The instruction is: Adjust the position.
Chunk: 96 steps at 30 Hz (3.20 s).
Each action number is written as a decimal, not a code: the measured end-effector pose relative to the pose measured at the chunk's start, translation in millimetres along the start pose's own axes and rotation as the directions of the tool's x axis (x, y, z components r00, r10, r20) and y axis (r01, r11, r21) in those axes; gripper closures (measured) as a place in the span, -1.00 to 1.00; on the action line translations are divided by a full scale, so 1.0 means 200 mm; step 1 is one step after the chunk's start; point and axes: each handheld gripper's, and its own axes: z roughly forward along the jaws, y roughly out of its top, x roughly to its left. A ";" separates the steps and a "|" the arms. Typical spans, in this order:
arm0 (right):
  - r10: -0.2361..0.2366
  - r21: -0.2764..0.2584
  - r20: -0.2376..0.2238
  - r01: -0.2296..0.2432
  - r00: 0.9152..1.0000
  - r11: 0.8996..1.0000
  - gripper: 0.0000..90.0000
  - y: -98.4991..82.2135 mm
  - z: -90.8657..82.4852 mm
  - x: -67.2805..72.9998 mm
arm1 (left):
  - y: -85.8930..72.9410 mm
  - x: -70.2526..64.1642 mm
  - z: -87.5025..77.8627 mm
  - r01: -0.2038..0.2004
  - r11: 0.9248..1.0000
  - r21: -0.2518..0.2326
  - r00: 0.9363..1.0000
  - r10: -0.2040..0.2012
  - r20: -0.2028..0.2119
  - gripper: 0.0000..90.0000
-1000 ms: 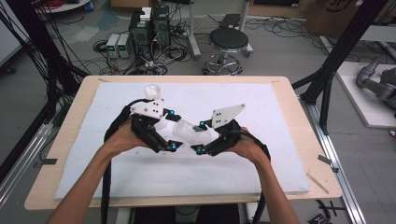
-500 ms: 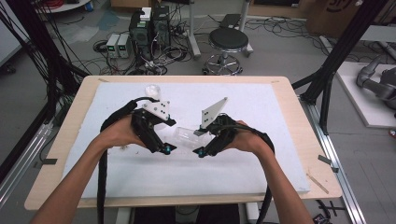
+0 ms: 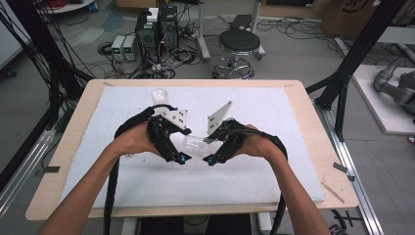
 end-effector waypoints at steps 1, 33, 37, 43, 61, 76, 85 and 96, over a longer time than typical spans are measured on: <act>0.000 0.000 0.000 0.000 1.000 1.000 -0.23 0.00 0.00 0.00 | 0.00 0.00 0.00 0.000 1.000 0.000 1.000 0.000 0.000 -0.69; -0.009 -0.009 0.009 0.009 1.000 1.000 -0.67 0.00 0.01 -0.03 | 0.01 0.00 0.05 -0.029 0.999 0.025 1.000 0.029 0.007 -0.08; 0.001 -0.032 0.018 -0.001 1.000 1.000 -0.67 0.00 -0.01 -0.03 | 0.01 0.01 0.06 -0.020 1.000 0.019 1.000 0.020 0.004 -0.08; 0.006 -0.106 0.035 -0.002 0.999 0.994 -0.67 -0.02 -0.05 -0.04 | -0.02 0.01 0.05 -0.006 1.000 -0.003 1.000 0.006 -0.005 -0.08; 0.084 -0.456 0.076 -0.041 0.994 0.889 -0.67 -0.20 -0.19 -0.01 | -0.25 -0.03 0.06 0.099 0.919 -0.381 0.994 -0.110 -0.009 -0.08; 0.137 -0.633 0.052 -0.073 0.989 0.770 -0.67 -0.30 -0.21 0.00 | -0.36 -0.02 0.05 0.111 0.799 -0.591 0.992 -0.124 0.018 -0.08; 0.144 -0.652 0.038 -0.085 0.989 0.753 -0.67 -0.33 -0.18 0.00 | -0.36 -0.02 0.05 0.105 0.791 -0.603 0.993 -0.119 0.016 -0.08; 0.133 -0.672 0.011 -0.092 0.991 0.735 -0.67 -0.32 -0.12 0.00 | -0.33 -0.03 0.05 0.085 0.767 -0.636 0.995 -0.102 0.010 -0.08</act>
